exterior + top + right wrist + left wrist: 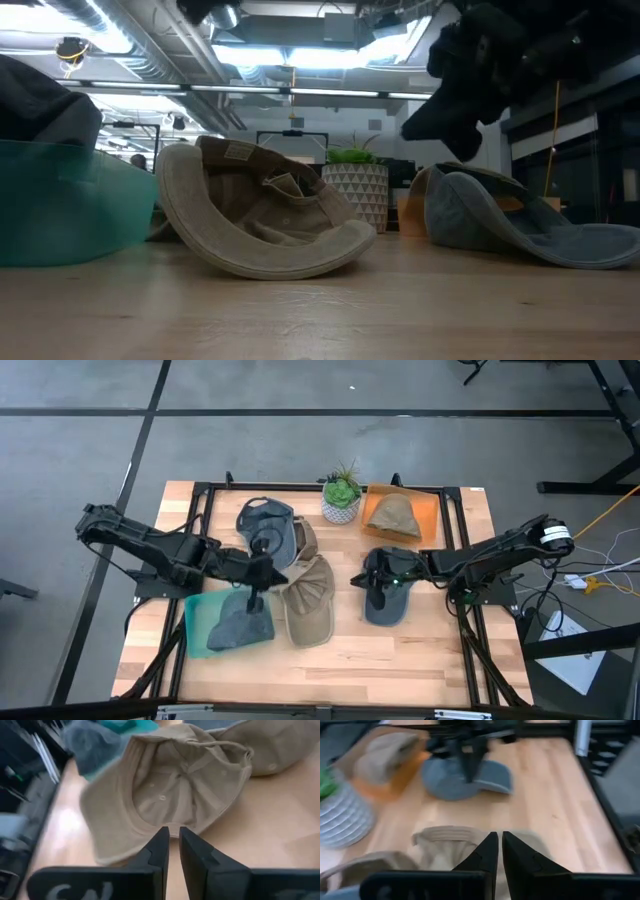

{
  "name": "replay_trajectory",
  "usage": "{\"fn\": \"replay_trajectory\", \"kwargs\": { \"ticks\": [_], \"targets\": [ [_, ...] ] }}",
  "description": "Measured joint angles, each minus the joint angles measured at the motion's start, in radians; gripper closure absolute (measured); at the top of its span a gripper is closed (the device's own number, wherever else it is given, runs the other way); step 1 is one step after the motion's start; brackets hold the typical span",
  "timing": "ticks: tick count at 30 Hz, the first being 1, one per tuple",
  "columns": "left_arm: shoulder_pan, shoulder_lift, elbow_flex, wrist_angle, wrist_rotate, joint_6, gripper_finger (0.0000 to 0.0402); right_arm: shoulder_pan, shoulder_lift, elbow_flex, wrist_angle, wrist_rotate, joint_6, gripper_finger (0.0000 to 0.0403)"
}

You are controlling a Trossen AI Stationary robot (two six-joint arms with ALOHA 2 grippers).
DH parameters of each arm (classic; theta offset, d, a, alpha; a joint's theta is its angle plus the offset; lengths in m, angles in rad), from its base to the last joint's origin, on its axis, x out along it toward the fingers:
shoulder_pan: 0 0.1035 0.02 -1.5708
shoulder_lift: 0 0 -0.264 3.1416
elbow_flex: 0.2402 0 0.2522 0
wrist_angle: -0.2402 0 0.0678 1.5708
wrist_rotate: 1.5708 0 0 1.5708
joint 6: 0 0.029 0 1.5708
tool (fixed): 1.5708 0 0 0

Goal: Pick & Place hat
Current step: Put the bottom brown cap into the orange bin

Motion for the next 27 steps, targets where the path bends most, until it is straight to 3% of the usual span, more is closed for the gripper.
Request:
{"fn": "replay_trajectory", "kwargs": {
  "ticks": [8, 16, 27],
  "targets": [
    [0.087, 0.003, -0.035, 0.016, -0.058, -0.028, 0.0382, 0.038, 0.013, 0.021, 0.001, 0.006, 0.059, 0.0359],
    [0.129, 0.036, -0.035, -0.003, -0.058, -0.039, 0.0382, 0.047, 0.088, 0.081, -0.017, 0.042, 0.264, 0.0359],
    [0.129, 0.094, -0.035, 0.030, -0.124, 0.000, 0.0382, 0.047, 0.222, 0.175, -0.033, -0.161, 0.371, 0.0359]
  ]
}}
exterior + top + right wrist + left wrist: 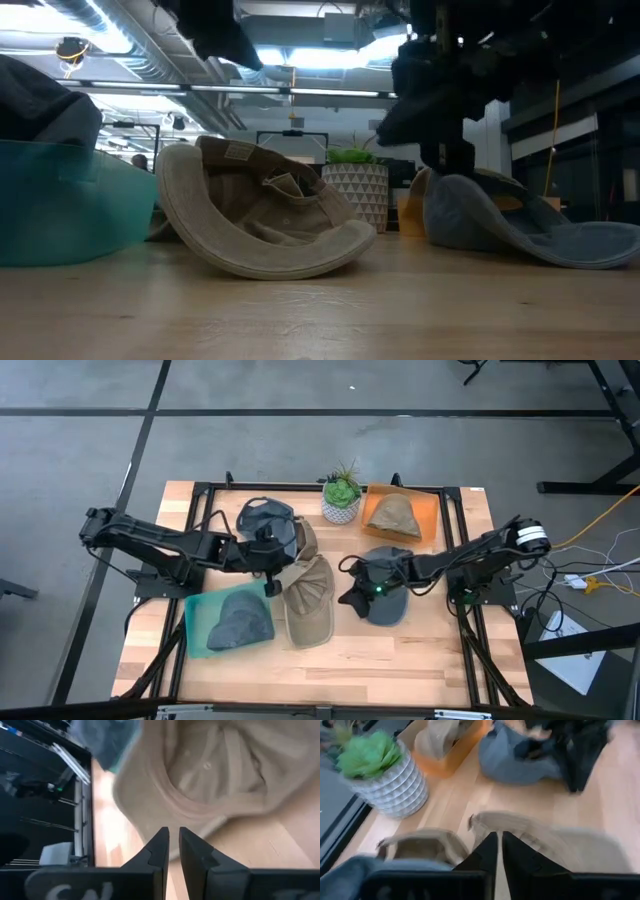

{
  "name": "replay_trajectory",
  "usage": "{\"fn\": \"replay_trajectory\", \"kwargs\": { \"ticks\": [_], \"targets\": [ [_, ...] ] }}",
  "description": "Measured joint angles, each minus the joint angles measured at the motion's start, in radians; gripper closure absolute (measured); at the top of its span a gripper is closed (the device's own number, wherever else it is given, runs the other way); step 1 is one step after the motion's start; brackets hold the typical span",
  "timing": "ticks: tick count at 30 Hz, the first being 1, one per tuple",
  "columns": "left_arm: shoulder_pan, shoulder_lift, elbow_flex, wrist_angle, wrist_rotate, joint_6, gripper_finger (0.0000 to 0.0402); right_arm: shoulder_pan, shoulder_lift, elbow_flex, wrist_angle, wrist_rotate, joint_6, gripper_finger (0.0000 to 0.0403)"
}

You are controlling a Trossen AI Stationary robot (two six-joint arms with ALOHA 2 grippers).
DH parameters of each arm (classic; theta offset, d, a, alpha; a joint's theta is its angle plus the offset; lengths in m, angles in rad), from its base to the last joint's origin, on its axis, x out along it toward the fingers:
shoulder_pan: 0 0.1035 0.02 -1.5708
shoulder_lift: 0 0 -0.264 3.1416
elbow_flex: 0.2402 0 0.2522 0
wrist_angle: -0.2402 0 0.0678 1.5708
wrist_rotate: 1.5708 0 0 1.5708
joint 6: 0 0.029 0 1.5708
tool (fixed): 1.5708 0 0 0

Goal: Pick & Place hat
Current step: Put the bottom brown cap into the orange bin

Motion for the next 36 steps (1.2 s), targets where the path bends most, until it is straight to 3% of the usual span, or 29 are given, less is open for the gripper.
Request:
{"fn": "replay_trajectory", "kwargs": {
  "ticks": [9, 15, 23, 36],
  "targets": [
    [-0.003, 0.032, 0.000, -0.002, 0.016, 0.013, 0.0382, -0.001, 0.102, 0.000, -0.014, -0.084, 0.015, 0.0348],
    [-0.003, 0.032, 0.000, -0.011, 0.018, 0.015, 0.0382, -0.030, 0.159, 0.030, -0.010, -0.189, 0.055, 0.0288],
    [-0.003, 0.032, 0.000, -0.015, 0.035, 0.015, 0.0382, -0.048, 0.270, 0.105, -0.009, -0.168, 0.058, 0.0215],
    [-0.003, 0.032, 0.000, -0.014, 0.050, 0.014, 0.0382, -0.047, 0.374, 0.210, -0.013, -0.141, 0.008, 0.0221]
  ]
}}
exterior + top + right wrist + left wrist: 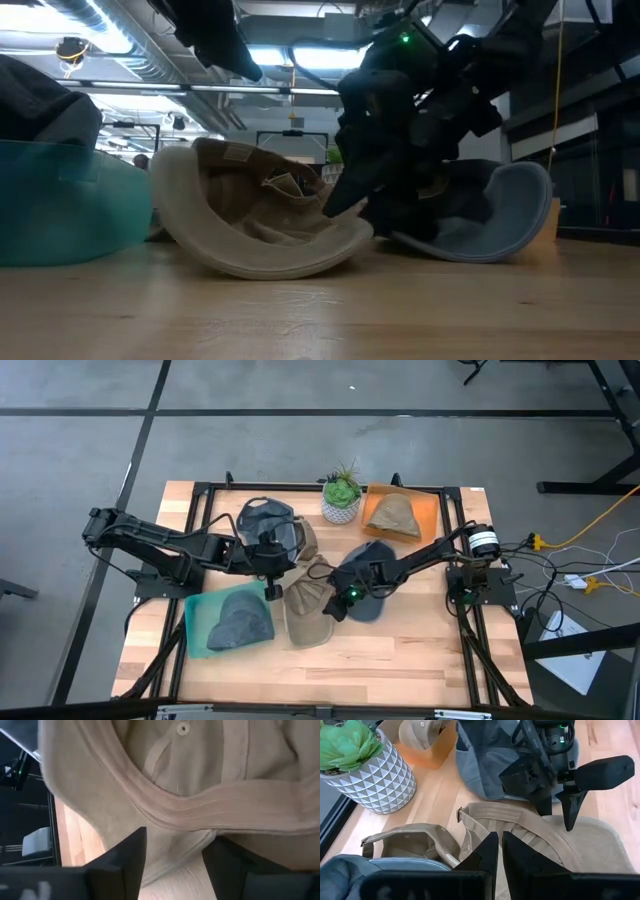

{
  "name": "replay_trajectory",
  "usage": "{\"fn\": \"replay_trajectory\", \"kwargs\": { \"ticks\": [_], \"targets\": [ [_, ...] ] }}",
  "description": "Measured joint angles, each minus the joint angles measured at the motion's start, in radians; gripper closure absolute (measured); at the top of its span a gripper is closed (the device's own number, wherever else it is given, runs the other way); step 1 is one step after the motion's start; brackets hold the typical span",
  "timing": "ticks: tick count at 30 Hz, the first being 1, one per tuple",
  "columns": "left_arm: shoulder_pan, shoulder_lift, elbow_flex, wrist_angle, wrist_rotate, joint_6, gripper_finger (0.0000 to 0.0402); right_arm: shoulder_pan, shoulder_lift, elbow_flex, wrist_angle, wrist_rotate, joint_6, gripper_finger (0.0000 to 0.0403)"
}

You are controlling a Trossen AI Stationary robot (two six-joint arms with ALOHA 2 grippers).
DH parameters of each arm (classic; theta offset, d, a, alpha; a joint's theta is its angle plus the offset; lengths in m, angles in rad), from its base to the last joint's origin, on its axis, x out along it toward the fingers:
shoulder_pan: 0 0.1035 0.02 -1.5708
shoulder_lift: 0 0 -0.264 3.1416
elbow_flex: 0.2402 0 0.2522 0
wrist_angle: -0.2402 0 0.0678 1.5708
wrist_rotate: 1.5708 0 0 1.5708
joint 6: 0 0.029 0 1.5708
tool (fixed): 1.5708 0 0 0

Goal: Pick & Place hat
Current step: Put the bottom brown cap into the orange bin

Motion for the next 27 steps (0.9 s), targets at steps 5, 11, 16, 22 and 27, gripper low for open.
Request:
{"fn": "replay_trajectory", "kwargs": {
  "ticks": [5, 11, 16, 22, 27],
  "targets": [
    [0.000, 0.000, 0.000, 0.000, 0.020, -0.001, 0.0382, 0.000, 0.000, 0.008, 0.001, -0.002, -0.019, 0.0289],
    [0.000, 0.000, 0.000, 0.000, 0.021, -0.001, 0.0382, 0.002, 0.000, 0.009, 0.006, -0.008, -0.059, 0.0386],
    [0.000, 0.000, 0.000, 0.001, 0.021, -0.001, 0.0382, 0.002, -0.004, 0.009, -0.003, -0.012, -0.078, 0.0372],
    [0.000, 0.000, 0.000, 0.005, 0.021, 0.000, 0.0382, 0.002, -0.071, 0.009, -0.089, 0.013, -0.154, 0.0387],
    [0.000, 0.000, 0.000, 0.008, 0.021, 0.000, 0.0382, 0.002, -0.163, 0.009, -0.218, 0.109, -0.239, 0.0385]
  ]
}}
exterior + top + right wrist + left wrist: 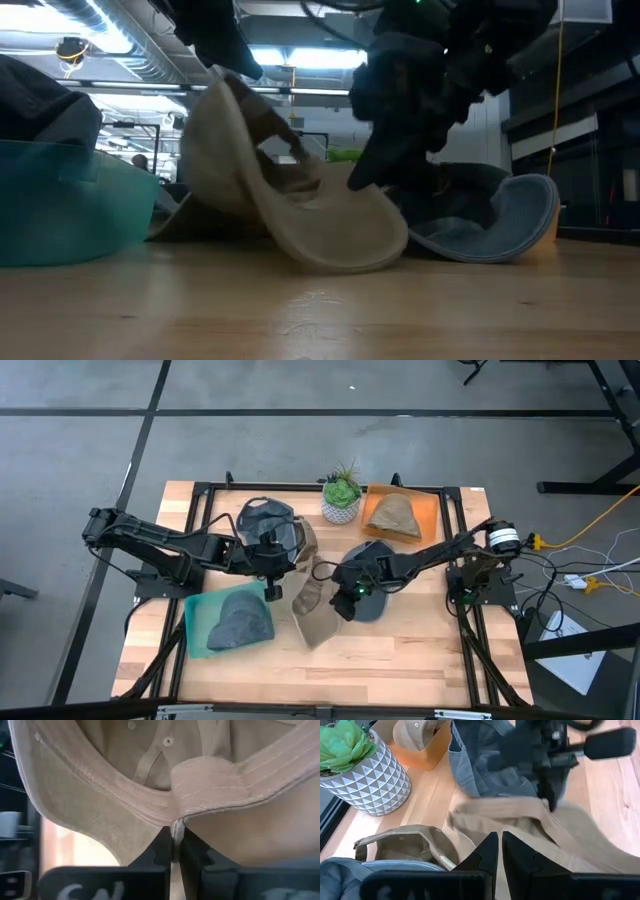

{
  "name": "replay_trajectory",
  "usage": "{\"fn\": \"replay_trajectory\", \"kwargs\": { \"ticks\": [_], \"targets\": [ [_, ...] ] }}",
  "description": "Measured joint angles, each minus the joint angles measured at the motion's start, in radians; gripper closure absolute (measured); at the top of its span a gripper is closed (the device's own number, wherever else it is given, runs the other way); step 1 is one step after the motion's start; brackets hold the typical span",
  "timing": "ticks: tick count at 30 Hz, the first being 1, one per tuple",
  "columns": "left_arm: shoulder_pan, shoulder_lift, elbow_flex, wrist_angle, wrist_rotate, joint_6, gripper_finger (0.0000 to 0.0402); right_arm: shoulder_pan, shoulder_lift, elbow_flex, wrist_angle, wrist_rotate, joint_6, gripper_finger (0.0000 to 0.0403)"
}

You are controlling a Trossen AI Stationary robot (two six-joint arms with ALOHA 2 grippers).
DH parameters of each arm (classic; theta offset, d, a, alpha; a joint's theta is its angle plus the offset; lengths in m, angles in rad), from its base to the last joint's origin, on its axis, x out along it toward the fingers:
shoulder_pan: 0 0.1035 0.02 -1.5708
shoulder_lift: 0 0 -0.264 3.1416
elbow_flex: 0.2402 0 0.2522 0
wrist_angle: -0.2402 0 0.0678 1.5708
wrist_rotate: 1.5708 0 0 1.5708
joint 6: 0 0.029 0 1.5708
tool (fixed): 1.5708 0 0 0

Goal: Pick & Place hat
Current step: Put the bottom brown cap into the orange bin

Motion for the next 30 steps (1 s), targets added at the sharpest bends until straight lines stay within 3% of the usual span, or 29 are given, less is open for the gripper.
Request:
{"fn": "replay_trajectory", "kwargs": {
  "ticks": [7, 15, 20, 24, 30],
  "targets": [
    [0.000, -0.014, 0.002, 0.003, 0.000, 0.001, 0.0382, 0.037, -0.137, -0.001, -0.192, 0.234, -0.292, 0.0386],
    [0.000, -0.036, 0.002, 0.044, 0.012, 0.001, 0.0382, 0.114, -0.227, -0.001, -0.225, 0.683, -0.709, 0.0384],
    [0.000, -0.035, 0.002, 0.141, 0.141, 0.044, 0.0382, 0.118, -0.239, -0.002, -0.165, 0.953, -0.828, 0.0382],
    [-0.001, -0.035, 0.002, 0.205, 0.162, 0.045, 0.0382, 0.107, -0.239, -0.002, -0.061, 0.998, -0.886, 0.0381],
    [-0.001, -0.035, 0.002, 0.201, 0.066, 0.044, 0.0382, 0.106, -0.239, -0.002, 0.110, 0.998, -0.950, 0.0380]
  ]
}}
